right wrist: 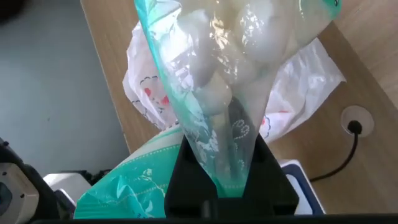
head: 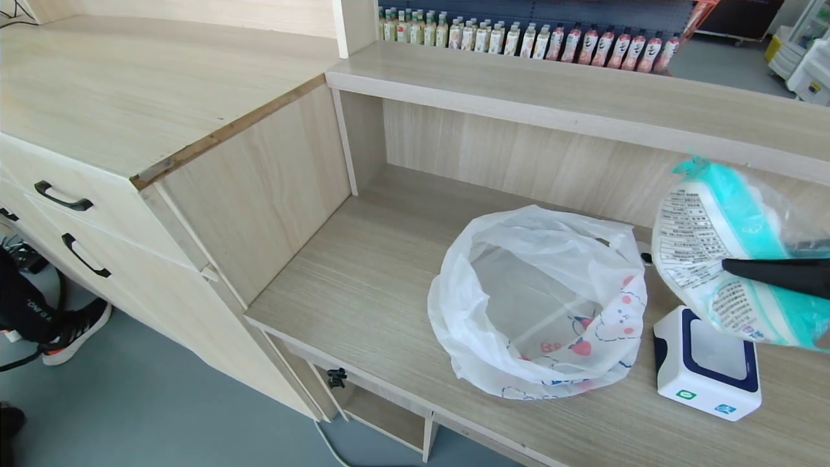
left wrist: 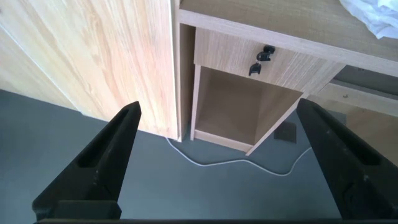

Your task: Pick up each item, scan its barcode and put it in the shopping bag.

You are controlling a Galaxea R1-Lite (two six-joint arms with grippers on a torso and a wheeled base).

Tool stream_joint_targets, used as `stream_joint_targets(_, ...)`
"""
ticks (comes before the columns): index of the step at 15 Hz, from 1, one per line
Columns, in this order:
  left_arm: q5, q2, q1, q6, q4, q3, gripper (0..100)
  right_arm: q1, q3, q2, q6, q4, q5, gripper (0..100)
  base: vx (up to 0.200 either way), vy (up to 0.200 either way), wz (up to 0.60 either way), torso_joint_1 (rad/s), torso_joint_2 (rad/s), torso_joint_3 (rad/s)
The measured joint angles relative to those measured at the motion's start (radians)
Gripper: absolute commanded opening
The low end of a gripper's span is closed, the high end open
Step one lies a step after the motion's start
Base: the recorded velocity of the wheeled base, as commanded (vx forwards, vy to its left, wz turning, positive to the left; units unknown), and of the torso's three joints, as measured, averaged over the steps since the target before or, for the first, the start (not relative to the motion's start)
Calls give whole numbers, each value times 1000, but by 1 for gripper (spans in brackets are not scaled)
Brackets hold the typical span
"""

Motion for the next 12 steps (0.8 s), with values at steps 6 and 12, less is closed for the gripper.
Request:
stream_joint_targets(6, -1, 0, 1, 0, -1, 0, 100, 20, 133, 264, 196, -443, 122, 0, 0, 0, 0, 0, 0, 0)
stream_joint_targets(12, 0, 0, 1, 0, -1, 0, 100, 102, 177, 413, 241, -555, 191, 0, 0, 0, 0, 0, 0, 0)
